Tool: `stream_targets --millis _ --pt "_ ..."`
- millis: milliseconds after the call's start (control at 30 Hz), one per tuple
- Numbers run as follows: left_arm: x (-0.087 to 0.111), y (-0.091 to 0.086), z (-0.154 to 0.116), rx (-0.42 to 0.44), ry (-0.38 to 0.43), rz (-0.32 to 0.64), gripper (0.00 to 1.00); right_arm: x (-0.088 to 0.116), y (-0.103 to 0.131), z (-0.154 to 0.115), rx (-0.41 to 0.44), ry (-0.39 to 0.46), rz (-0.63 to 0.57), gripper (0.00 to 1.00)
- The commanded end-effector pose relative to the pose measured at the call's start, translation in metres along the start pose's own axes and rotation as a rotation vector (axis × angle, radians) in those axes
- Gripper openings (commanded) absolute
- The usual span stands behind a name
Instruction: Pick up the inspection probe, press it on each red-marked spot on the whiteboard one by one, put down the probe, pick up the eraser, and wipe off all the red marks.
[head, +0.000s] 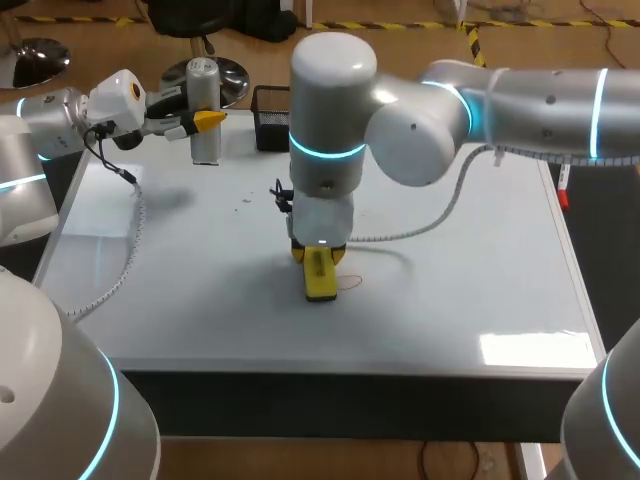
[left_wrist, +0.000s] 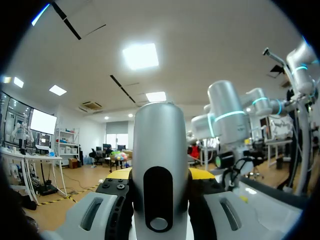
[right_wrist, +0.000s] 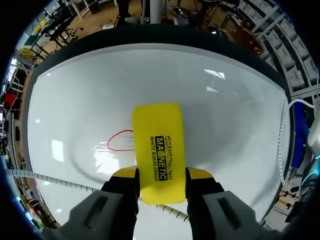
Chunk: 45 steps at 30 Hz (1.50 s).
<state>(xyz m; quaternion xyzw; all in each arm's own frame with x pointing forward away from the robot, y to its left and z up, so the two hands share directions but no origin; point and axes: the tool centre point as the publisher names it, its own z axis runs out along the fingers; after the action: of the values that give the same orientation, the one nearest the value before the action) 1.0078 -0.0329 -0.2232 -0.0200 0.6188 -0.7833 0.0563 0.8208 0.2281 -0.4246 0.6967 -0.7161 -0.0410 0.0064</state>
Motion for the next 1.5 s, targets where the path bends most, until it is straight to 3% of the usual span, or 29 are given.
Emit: stream_targets --millis 33,467,1500 --pt "0.000 -0.001 0.000 0.000 0.000 0.000 0.00 0.004 0.007 0.000 0.014 -0.004 0.004 0.00" --pt "0.000 -0.001 0.000 0.000 0.000 0.000 0.00 0.032 0.003 0.018 0.014 0.009 0.090 0.00" --pt "0.000 -0.001 0.000 0.000 0.000 0.000 0.00 0.094 -0.018 0.033 0.017 0.070 0.217 0.00"
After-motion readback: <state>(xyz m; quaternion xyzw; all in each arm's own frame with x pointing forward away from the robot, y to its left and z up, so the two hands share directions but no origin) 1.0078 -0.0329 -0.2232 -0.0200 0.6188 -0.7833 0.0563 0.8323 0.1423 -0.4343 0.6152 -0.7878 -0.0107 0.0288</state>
